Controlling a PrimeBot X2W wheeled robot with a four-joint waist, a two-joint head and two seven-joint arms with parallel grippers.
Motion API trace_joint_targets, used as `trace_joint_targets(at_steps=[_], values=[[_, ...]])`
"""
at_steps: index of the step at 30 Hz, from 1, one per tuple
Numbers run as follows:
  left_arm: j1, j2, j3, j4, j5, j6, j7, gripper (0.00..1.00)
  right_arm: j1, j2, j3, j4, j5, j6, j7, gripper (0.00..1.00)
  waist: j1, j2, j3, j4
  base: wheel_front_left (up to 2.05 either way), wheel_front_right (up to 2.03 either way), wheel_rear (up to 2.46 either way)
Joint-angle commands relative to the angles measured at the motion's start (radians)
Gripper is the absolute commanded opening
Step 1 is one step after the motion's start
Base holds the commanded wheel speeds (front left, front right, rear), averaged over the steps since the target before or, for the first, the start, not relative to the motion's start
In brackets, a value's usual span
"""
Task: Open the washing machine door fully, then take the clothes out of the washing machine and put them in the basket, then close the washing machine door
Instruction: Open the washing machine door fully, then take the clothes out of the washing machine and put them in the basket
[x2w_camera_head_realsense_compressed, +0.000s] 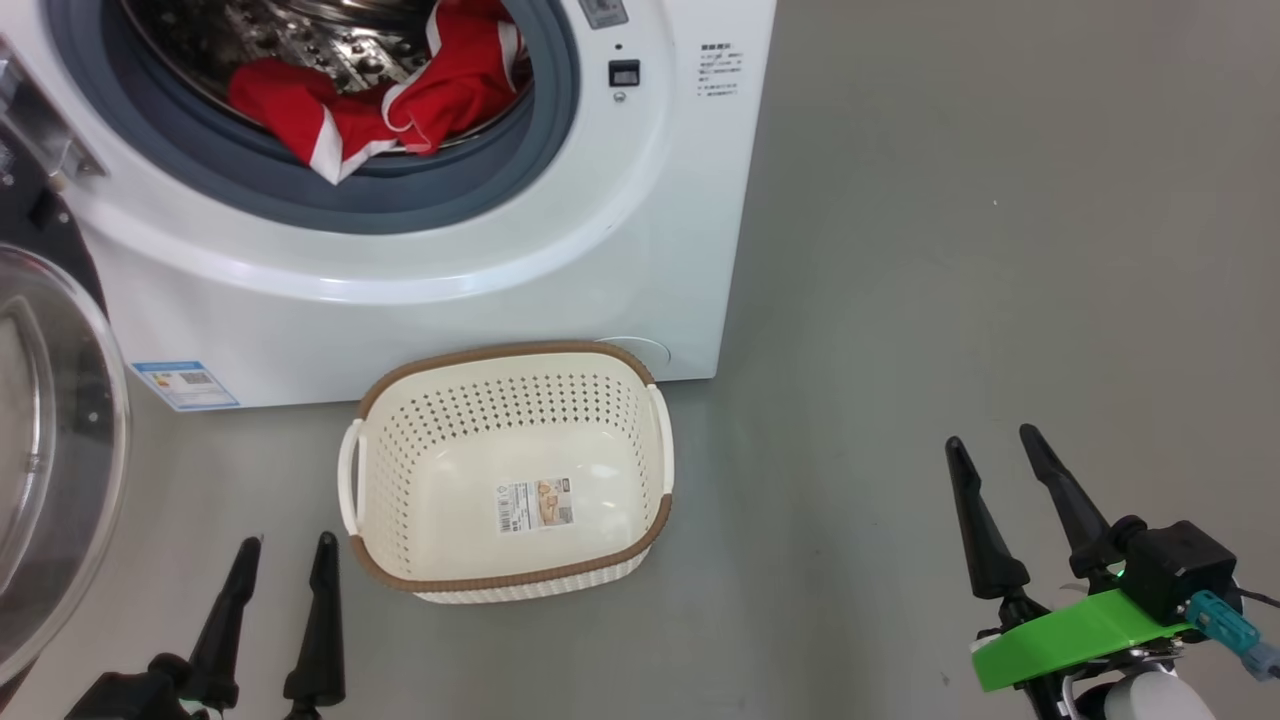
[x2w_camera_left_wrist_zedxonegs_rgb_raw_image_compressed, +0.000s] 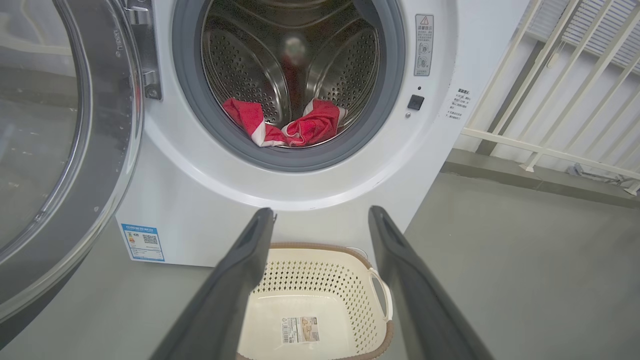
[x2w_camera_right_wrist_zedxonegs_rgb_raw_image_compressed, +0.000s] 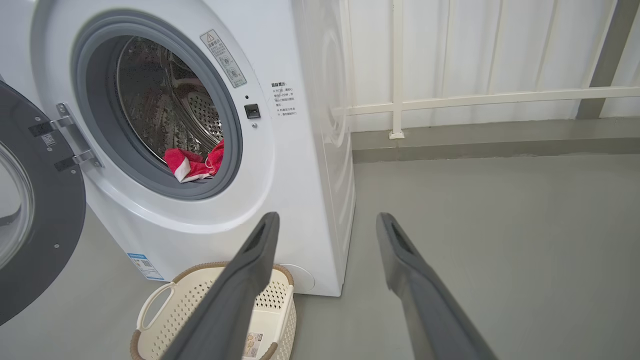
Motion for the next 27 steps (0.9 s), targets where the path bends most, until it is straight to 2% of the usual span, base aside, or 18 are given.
trace_joint_targets(at_steps=[1, 27], values=[[-0.021, 0.024, 0.025, -0.026, 0.003, 0.001, -0.005, 1.00, -0.008, -0.006, 0.012, -0.029, 0.004, 0.007, -0.006, 1.00, 0.0000, 0.0000, 0.003, -0.007, 0.00, 0.00, 0.00], [-0.030, 0.058, 0.002, -0.062, -0.020, 0.001, -0.005, 1.00, -0.016, 0.005, -0.010, -0.039, -0.003, 0.007, -0.006, 1.00, 0.0000, 0.0000, 0.025, -0.013, 0.00, 0.00, 0.00]])
